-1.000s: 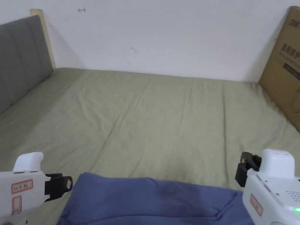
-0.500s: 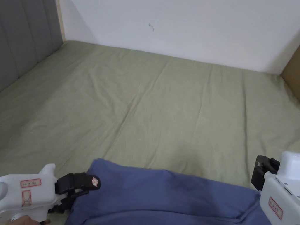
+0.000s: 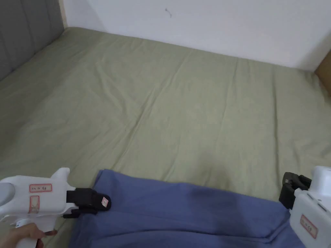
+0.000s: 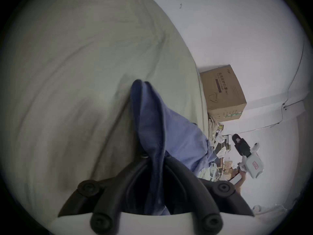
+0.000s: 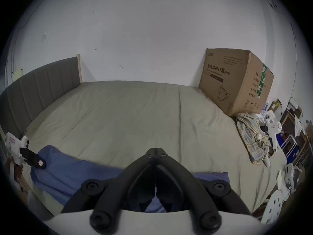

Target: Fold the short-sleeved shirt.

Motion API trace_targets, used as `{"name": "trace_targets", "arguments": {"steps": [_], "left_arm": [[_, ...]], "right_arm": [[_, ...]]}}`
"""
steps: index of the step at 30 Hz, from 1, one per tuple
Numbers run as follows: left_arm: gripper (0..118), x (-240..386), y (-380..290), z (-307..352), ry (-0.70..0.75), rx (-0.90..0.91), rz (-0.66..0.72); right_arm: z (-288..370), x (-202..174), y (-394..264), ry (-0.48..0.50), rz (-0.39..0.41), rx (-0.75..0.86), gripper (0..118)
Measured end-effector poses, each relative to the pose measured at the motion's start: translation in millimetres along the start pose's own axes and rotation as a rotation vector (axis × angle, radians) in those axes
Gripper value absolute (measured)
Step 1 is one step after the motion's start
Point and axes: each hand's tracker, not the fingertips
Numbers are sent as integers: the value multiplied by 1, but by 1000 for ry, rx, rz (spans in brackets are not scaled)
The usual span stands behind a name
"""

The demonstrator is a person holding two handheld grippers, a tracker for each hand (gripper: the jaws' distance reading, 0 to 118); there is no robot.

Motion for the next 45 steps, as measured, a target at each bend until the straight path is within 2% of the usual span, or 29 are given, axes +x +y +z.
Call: {"name": "trace_targets", "arguments": {"steps": [3, 7, 11, 15, 19, 22, 24, 26, 30, 32, 33, 34, 35, 36, 37, 40, 43, 44, 45], "left_arm": [[4, 7, 5, 13, 81, 21, -50], [4, -2, 14, 46, 84, 59, -24], [4, -5, 16, 74, 189, 99, -32], [4, 16, 11, 73, 222, 126, -44], [4, 75, 8, 63, 355, 158, -159], [4, 137, 1, 44, 357, 158, -264], [4, 178, -9, 26, 373, 145, -399], [4, 215, -20, -3, 364, 123, -471], [5, 251, -48, -77, 266, -48, -602], [6, 254, -60, -118, 268, -142, -640], [11, 255, -66, -139, 266, -179, -639], [22, 254, -69, -156, 248, -221, -645], [49, 249, -74, -170, 230, -257, -637], [95, 246, -77, -183, 224, -280, -625], [105, 244, -79, -192, 245, -288, -613], [103, 239, -79, -191, 233, -254, -611], [99, 233, -67, -167, 231, -156, -518], [87, 228, -63, -156, 207, -131, -490], [52, 222, -59, -144, 199, -92, -463]], "right_arm": [[-1, 2, 0, 7, -32, -5, 1], [1, 3, 0, 4, -12, -6, 1], [4, 9, -2, 12, -25, -2, 1], [3, 19, -8, 15, -68, -16, 1], [7, 34, -14, 22, -103, -24, 1], [11, 49, -18, 18, -129, -24, 1], [13, 61, -20, 17, -193, -25, 1], [16, 72, -23, 15, -222, -17, 1], [24, 91, -30, -10, -232, -9, 1], [27, 100, -34, -12, -253, -6, 1], [28, 104, -37, -19, -261, -8, 1], [29, 109, -39, -25, -267, -11, 1], [29, 113, -42, -34, -278, -16, 1], [30, 117, -45, -42, -290, -19, 1], [31, 121, -47, -49, -301, -24, 1], [34, 129, -53, -61, -324, -26, 1], [33, 133, -55, -61, -334, -35, 1], [33, 133, -55, -58, -335, -35, 1], [33, 132, -55, -55, -335, -33, 1]]}}
